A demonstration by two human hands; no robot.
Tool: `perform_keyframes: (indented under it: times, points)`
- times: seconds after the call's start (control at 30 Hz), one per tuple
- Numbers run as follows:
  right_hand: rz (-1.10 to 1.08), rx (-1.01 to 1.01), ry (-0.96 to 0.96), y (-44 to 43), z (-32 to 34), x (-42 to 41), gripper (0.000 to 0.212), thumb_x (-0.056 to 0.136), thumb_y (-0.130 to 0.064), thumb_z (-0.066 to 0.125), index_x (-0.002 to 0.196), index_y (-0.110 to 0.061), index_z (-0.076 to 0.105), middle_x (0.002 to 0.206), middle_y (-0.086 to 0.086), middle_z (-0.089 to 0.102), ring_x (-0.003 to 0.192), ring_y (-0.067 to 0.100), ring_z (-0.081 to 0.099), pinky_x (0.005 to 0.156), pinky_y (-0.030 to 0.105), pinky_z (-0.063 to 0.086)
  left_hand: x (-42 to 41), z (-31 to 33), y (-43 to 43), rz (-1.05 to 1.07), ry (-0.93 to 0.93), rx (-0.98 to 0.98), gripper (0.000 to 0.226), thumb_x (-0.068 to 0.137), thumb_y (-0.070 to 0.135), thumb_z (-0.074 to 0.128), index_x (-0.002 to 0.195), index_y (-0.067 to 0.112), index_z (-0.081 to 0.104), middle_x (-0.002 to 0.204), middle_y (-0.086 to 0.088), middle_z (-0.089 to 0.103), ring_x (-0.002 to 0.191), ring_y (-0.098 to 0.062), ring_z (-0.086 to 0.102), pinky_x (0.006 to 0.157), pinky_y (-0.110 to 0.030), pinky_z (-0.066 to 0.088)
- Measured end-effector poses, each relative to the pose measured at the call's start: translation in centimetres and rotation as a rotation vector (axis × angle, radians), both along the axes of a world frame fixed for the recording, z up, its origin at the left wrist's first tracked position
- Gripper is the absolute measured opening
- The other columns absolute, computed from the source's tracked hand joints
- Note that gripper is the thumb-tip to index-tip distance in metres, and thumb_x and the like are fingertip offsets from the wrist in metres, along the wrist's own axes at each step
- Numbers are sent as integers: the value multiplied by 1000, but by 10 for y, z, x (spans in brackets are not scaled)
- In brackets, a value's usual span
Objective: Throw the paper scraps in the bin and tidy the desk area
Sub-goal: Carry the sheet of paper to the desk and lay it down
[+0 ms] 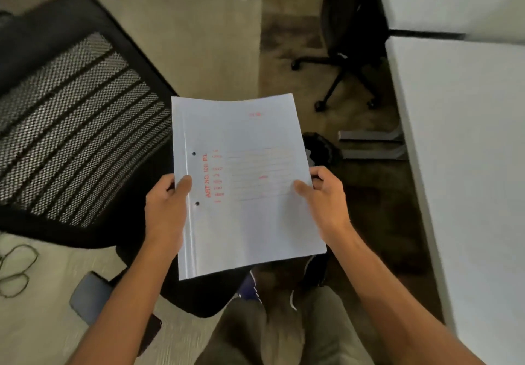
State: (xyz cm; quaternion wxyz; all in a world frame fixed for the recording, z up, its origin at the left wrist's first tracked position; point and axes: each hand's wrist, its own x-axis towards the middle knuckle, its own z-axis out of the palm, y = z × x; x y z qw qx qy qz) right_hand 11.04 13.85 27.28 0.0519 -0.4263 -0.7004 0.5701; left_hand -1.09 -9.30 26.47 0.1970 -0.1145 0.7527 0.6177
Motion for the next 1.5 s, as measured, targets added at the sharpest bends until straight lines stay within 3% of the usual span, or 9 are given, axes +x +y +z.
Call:
perform_keyframes:
  times: [0.23, 0.47, 0.67, 0.8, 0.97, 1.17, 1.3, 1.4, 1.5]
  points:
    - [-185, 26, 63, 48, 69, 63, 18, 91, -27, 69, 108, -26, 62, 101, -10, 73, 93, 12, 70, 81, 35, 57, 18, 71, 79, -213, 8, 32, 10, 97, 32, 61, 102, 29, 70, 96, 2, 76, 84, -13, 75, 69, -34, 58]
    - [-443, -29, 147, 109, 111, 145, 18, 90, -18, 56, 97, -27, 69, 96, -4, 77, 90, 22, 73, 74, 38, 56, 51, 114, 182, -439, 14, 57, 11, 97, 27, 61, 99, 26, 72, 88, 6, 78, 80, -15, 76, 67, -34, 59]
    - [-622, -36, 175, 151, 125, 228, 25, 92, -13, 53, 100, -29, 71, 93, 0, 79, 88, 26, 75, 85, 51, 60, 100, 135, 268, -654, 16, 70, 10, 96, 29, 62, 97, 28, 72, 88, 4, 78, 76, -16, 77, 63, -36, 58]
    - [-749, -57, 202, 169, 128, 282, 24, 89, -12, 54, 98, -27, 71, 88, 10, 77, 91, 38, 73, 87, 57, 57, 139, 141, 316, -804, 0, 59, 12, 97, 25, 60, 99, 25, 72, 89, 0, 78, 78, -24, 76, 65, -40, 59]
    - [-896, -60, 220, 181, 124, 334, 23, 91, -12, 54, 98, -25, 71, 86, 8, 78, 87, 36, 74, 81, 52, 59, 186, 145, 368, -937, -12, 67, 14, 97, 17, 59, 101, 19, 73, 88, -6, 78, 78, -30, 76, 66, -41, 59]
    - [-1115, -24, 246, 200, 121, 379, 10, 95, -17, 61, 96, -22, 69, 84, 4, 80, 80, 29, 76, 76, 45, 59, 231, 150, 444, -1052, -16, 48, 13, 96, 18, 62, 108, 14, 65, 99, -15, 73, 89, -38, 71, 82, -54, 58]
    - [-1273, -2, 260, 218, 117, 394, 4, 93, -17, 66, 95, -19, 69, 82, 6, 79, 82, 34, 74, 79, 51, 60, 247, 149, 495, -1162, 59, 44, 6, 92, 22, 68, 98, 21, 67, 87, -8, 76, 74, -29, 75, 66, -41, 59]
    - [-1364, -13, 263, 238, 114, 403, 10, 94, -12, 63, 98, -18, 70, 87, 5, 79, 83, 32, 76, 81, 51, 62, 259, 141, 539, -1231, 77, 55, 11, 88, 24, 73, 98, 22, 72, 96, -6, 76, 93, -31, 72, 89, -53, 57]
    - [-1447, -21, 239, 265, 111, 407, 22, 90, -4, 58, 100, -18, 71, 92, 2, 80, 86, 30, 76, 82, 48, 62, 271, 130, 587, -1251, 94, 52, 19, 85, 24, 77, 103, 21, 73, 101, -4, 75, 100, -26, 68, 93, -45, 54]
